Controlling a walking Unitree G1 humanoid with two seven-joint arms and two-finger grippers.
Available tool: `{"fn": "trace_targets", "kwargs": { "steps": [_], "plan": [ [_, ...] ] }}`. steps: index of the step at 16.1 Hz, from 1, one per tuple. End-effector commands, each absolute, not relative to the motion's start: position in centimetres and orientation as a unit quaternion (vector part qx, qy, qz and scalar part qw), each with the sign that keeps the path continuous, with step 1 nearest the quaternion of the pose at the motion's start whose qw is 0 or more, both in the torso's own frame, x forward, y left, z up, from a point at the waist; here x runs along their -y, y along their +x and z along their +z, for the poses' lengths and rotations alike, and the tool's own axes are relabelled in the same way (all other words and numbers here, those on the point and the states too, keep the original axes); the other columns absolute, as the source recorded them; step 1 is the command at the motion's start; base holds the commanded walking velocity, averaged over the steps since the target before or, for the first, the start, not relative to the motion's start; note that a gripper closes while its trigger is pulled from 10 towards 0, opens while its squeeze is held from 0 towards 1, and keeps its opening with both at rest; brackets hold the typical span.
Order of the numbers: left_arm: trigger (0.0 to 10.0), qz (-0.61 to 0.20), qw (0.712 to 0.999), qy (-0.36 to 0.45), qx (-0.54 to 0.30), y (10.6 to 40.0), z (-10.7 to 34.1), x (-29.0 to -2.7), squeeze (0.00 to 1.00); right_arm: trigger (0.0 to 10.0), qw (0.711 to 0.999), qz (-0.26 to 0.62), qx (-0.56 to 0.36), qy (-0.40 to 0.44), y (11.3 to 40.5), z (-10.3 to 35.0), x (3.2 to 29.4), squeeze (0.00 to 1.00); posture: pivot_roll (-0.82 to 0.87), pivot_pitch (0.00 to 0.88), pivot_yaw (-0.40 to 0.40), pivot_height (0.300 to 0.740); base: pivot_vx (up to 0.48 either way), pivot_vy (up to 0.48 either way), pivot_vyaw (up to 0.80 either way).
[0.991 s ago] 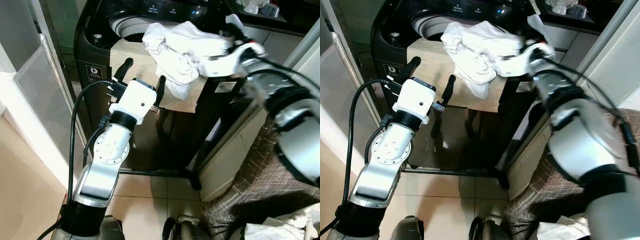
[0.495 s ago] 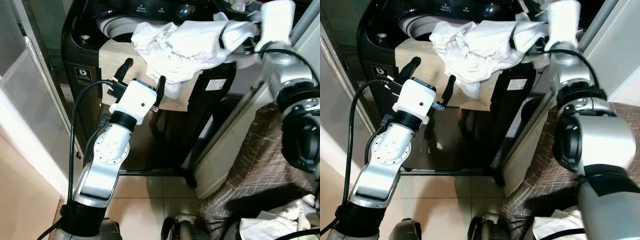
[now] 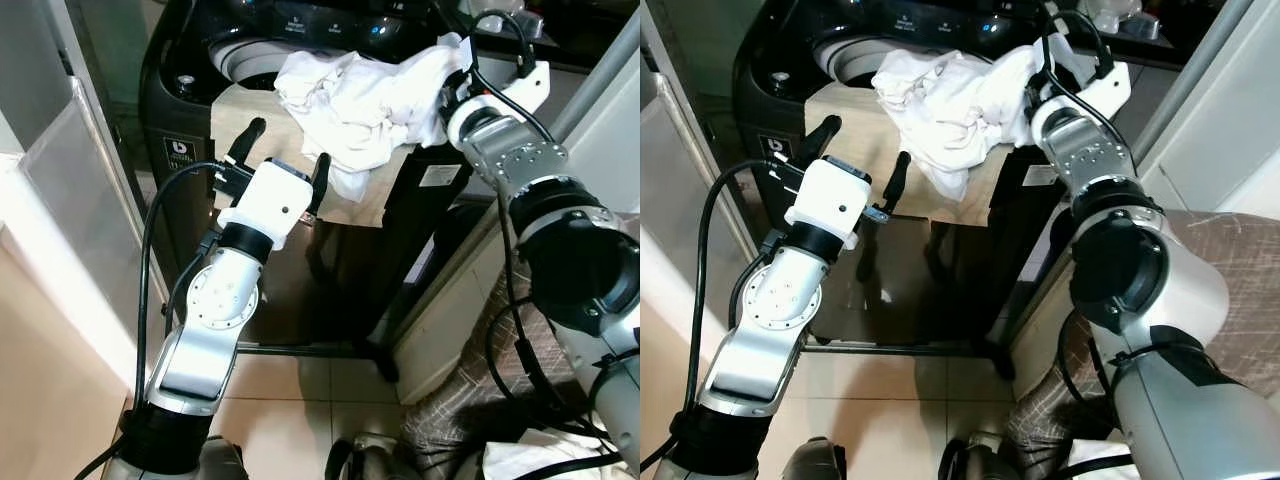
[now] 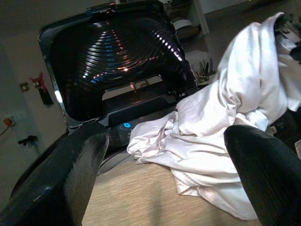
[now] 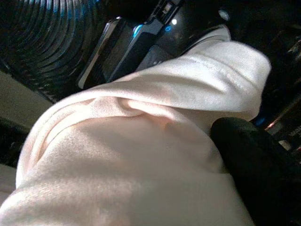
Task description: Clothes washing
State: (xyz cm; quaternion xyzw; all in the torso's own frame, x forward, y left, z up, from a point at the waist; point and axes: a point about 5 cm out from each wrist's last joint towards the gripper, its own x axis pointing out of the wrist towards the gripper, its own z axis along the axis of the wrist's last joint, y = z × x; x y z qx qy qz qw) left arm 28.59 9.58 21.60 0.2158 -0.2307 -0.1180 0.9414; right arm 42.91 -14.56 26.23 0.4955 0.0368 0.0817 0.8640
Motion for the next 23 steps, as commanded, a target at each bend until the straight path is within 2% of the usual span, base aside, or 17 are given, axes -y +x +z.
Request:
{"fn": "trace_targets", "kwargs": {
  "steps": [1, 2, 3, 4, 5, 7, 8, 9, 14, 17, 19, 21, 23],
  "plan": [
    [10.0, -0.13, 0.94, 0.214, 0.233, 28.3, 21.6, -9.1, 0.0, 10.0, 0.871, 0.125, 0.002, 0.474, 43.0, 29.8, 14.0, 0.0, 0.18, 0.015, -0.134, 0.74, 0.0, 0.0, 0.0],
    [10.0, -0.13, 0.939, 0.215, 0.233, 28.3, 21.7, -9.0, 0.0, 10.0, 0.872, 0.148, 0.018, 0.466, 43.0, 31.3, 13.6, 0.0, 0.18, 0.015, -0.135, 0.74, 0.0, 0.0, 0.0],
    [10.0, -0.132, 0.939, 0.215, 0.233, 28.4, 21.6, -9.0, 0.0, 10.0, 0.89, 0.174, 0.035, 0.42, 42.8, 32.9, 13.2, 0.0, 0.17, 0.014, -0.135, 0.74, 0.0, 0.0, 0.0],
    [10.0, -0.133, 0.939, 0.217, 0.232, 28.3, 21.6, -8.9, 0.0, 10.0, 0.935, 0.197, 0.025, 0.295, 42.7, 33.1, 12.5, 0.0, 0.18, 0.016, -0.142, 0.74, 0.0, 0.0, 0.0],
    [10.0, -0.132, 0.939, 0.22, 0.23, 28.3, 21.5, -9.1, 0.0, 10.0, 0.978, 0.196, 0.015, 0.076, 42.8, 31.8, 12.5, 0.0, 0.18, 0.019, -0.146, 0.74, 0.0, 0.0, 0.0],
    [10.0, -0.125, 0.94, 0.223, 0.225, 28.0, 21.4, -9.5, 0.0, 10.0, 0.974, 0.198, -0.008, -0.113, 42.6, 29.5, 14.3, 0.0, 0.17, 0.028, -0.152, 0.74, 0.0, 0.0, 0.0],
    [10.0, -0.123, 0.94, 0.226, 0.222, 27.9, 21.2, -9.7, 0.0, 10.0, 0.964, 0.201, -0.025, -0.174, 42.3, 28.6, 15.8, 0.0, 0.17, 0.03, -0.157, 0.74, 0.0, 0.0, 0.0],
    [10.0, -0.121, 0.941, 0.229, 0.219, 27.6, 21.1, -9.8, 0.0, 10.0, 0.954, 0.214, -0.032, -0.209, 41.7, 28.5, 17.3, 0.0, 0.17, 0.032, -0.158, 0.74, 0.0, 0.0, 0.0],
    [10.0, -0.128, 0.941, 0.236, 0.204, 27.6, 20.4, -10.3, 0.0, 10.0, 0.913, 0.276, -0.043, -0.298, 37.6, 28.9, 20.7, 0.0, 0.1, 0.026, -0.118, 0.74, 0.0, 0.0, 0.0],
    [10.0, -0.134, 0.942, 0.236, 0.199, 28.0, 20.3, -10.2, 0.0, 10.0, 0.905, 0.304, 0.004, -0.297, 35.7, 31.7, 21.9, 0.0, 0.09, 0.019, -0.106, 0.74, 0.0, 0.0, 0.0],
    [10.0, -0.134, 0.941, 0.242, 0.193, 28.3, 20.1, -10.1, 0.0, 10.0, 0.918, 0.259, 0.029, -0.3, 35.9, 33.0, 22.7, 0.0, 0.08, 0.01, -0.099, 0.74, 0.0, 0.0, 0.0],
    [10.0, -0.136, 0.945, 0.232, 0.188, 29.0, 20.1, -9.8, 0.0, 10.0, 0.917, 0.222, 0.068, -0.324, 37.1, 33.0, 21.6, 0.0, 0.09, 0.01, -0.096, 0.74, 0.0, 0.0, 0.0],
    [10.0, -0.144, 0.936, 0.244, 0.209, 30.9, 20.6, -9.6, 0.0, 10.0, 0.909, 0.249, 0.135, -0.308, 37.2, 34.7, 18.8, 0.0, 0.09, 0.007, -0.099, 0.74, 0.0, 0.0, 0.0]
  ]
}}
